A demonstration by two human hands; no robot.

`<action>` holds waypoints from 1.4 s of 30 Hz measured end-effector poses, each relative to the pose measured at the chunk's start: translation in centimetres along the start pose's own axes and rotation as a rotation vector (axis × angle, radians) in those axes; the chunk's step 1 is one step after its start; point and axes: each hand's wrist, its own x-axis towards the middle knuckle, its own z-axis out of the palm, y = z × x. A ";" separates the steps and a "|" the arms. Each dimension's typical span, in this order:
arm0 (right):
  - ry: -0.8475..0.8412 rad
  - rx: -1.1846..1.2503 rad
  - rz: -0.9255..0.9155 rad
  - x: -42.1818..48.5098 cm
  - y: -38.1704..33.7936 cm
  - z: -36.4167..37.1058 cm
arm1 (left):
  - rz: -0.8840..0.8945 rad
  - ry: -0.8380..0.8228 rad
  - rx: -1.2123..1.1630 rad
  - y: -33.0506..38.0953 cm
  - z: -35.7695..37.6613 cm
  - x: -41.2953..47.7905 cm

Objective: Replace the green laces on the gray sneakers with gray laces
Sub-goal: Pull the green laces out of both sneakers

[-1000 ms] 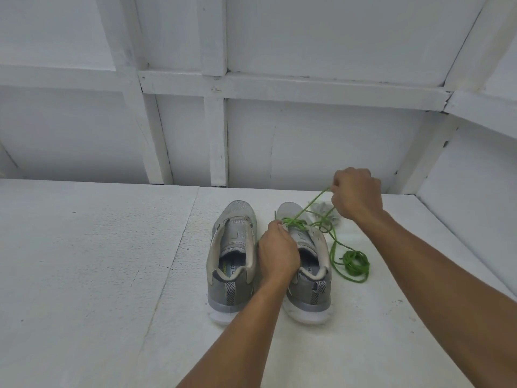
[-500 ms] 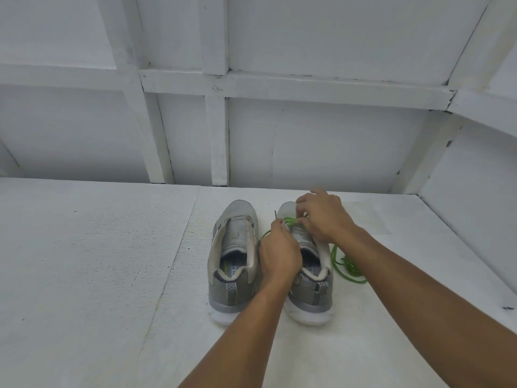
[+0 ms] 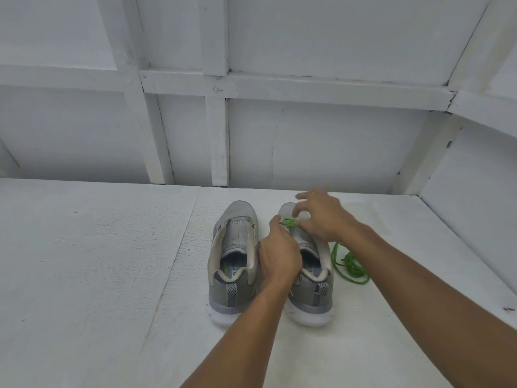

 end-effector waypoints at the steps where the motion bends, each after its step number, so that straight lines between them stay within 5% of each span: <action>1: -0.026 -0.014 -0.021 -0.1 -0.5 0.5 | -0.001 -0.001 0.000 0.0 0.0 0.0; 13: 0.233 -0.026 0.045 -0.2 1.6 -1.3 | -0.004 0.008 -0.015 0.0 0.0 0.0; 42: 0.461 0.252 0.379 -0.1 5.8 -4.9 | -0.027 0.011 0.031 -0.3 0.3 0.4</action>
